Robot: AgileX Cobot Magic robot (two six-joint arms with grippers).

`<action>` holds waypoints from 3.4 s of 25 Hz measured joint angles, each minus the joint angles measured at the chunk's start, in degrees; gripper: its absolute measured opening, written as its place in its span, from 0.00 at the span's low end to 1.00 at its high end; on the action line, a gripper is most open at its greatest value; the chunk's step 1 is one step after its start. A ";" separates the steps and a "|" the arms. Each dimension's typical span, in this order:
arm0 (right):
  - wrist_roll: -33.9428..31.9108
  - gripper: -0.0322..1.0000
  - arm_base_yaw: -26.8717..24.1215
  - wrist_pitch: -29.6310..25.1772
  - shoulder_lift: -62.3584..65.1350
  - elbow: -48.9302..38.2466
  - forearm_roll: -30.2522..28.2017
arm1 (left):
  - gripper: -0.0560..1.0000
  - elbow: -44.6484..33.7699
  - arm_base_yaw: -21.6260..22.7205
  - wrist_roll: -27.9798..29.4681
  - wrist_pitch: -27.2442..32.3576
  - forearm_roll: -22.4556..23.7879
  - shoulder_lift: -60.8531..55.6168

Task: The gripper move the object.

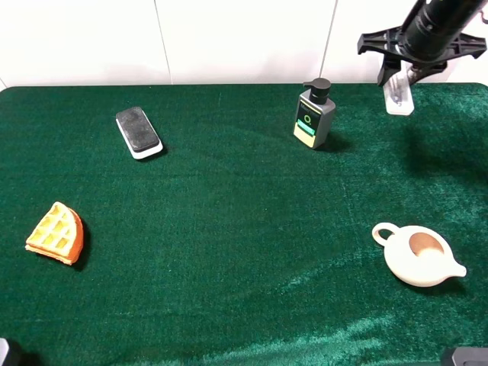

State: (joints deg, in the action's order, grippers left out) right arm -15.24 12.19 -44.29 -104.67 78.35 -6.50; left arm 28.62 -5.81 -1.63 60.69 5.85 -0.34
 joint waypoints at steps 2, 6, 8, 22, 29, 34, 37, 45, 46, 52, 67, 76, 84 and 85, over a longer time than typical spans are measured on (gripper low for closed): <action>0.27 0.32 0.00 0.20 -2.43 2.07 -0.74 | 0.97 0.00 0.00 0.00 0.00 0.00 0.00; 0.37 0.32 -0.22 1.45 -6.52 3.90 -1.92 | 0.97 0.00 0.00 0.00 0.00 0.00 0.00; 0.37 0.32 -0.58 1.81 -7.27 4.03 -1.92 | 0.97 0.00 0.00 0.00 0.00 0.00 0.00; 1.50 0.32 -2.71 7.20 -17.76 4.04 -0.87 | 0.97 0.00 0.00 0.00 0.00 0.00 0.00; 1.50 0.32 -3.49 8.84 -18.63 4.04 -0.79 | 0.97 0.00 0.00 0.00 0.00 0.00 0.00; 1.50 0.32 -4.02 8.96 -18.63 4.04 -0.79 | 0.97 0.00 0.00 0.00 0.00 0.00 0.00; 1.50 0.32 -4.02 8.96 -18.63 4.04 -0.79 | 0.97 0.00 0.00 0.00 0.00 0.00 0.00; 0.49 0.32 -4.02 8.98 -18.63 4.04 0.06 | 0.97 0.00 0.00 0.00 0.00 0.00 0.00; 0.47 0.35 -4.02 8.98 -18.63 4.04 0.06 | 0.97 0.00 0.00 0.00 0.00 0.00 0.00; 0.41 0.68 -4.02 8.98 -18.63 4.04 -0.18 | 0.97 0.00 0.00 0.00 0.00 0.00 0.00; 0.41 0.70 -4.02 1.75 -18.63 6.61 -1.29 | 0.97 0.00 0.00 0.00 0.00 0.00 0.00; 0.41 0.70 -4.02 -2.47 -14.24 8.07 -2.19 | 0.97 0.00 0.00 0.00 0.00 0.00 0.00; 0.85 0.70 -4.02 -9.20 -8.13 8.07 -2.33 | 0.97 0.00 0.00 0.00 0.00 0.00 0.00; 1.06 0.70 -4.02 -10.53 -7.16 8.07 -2.28 | 0.97 0.00 0.00 0.00 0.00 0.00 0.00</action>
State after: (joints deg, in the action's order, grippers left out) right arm -14.18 8.17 -54.82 -111.83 86.43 -8.79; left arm 28.62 -5.81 -1.63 60.69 5.85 -0.34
